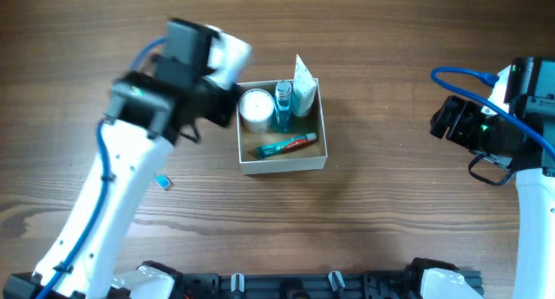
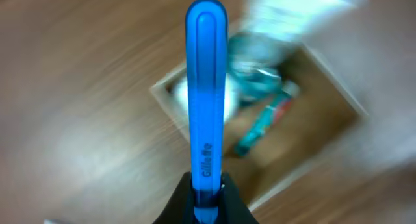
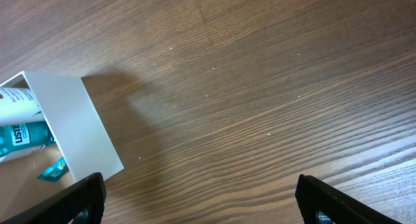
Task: Pack container
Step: 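Drop the razor into the box front and withdraw left, then grasp the blue-white toothbrush with the left gripper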
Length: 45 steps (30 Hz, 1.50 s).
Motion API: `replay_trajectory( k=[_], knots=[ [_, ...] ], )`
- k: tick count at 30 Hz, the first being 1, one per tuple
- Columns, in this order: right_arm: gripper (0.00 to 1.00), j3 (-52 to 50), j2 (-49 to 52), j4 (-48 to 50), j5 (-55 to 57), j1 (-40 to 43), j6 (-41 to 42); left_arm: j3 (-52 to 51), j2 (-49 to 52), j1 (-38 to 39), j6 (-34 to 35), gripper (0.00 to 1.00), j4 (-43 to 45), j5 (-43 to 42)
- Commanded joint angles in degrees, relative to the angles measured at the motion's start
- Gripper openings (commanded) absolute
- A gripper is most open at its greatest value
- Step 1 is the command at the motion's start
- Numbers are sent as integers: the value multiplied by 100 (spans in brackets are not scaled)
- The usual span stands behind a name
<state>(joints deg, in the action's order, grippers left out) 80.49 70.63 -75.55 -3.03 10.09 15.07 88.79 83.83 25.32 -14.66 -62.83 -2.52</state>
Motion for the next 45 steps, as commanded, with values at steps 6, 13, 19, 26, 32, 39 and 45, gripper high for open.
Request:
replay_trajectory(
  k=[6, 13, 19, 26, 32, 39, 45],
  knots=[
    [95, -35, -68, 17, -94, 17, -72, -81, 1043, 1394, -1790, 4, 103, -48],
    [95, -35, -68, 2, -94, 17, -72, -81, 1908, 1283, -1790, 4, 48, 391],
    [95, -35, -68, 2, -94, 17, -81, -79, 1921, 1250, -1742, 58, -68, 389],
    [95, -35, -68, -9, -94, 17, -116, -70, 809, 922, -264, 100, -549, 1016],
    [95, -35, -68, -2, -94, 17, -122, -70, -195, -1502, 1838, 100, -214, 1003],
    [95, -35, -68, 26, -94, 17, -120, -83, 798, -4059, 3532, 100, -195, 273],
    [95, -35, -68, 26, -94, 17, -140, -83, 2111, -4409, 3526, 100, -192, 238]
  ],
)
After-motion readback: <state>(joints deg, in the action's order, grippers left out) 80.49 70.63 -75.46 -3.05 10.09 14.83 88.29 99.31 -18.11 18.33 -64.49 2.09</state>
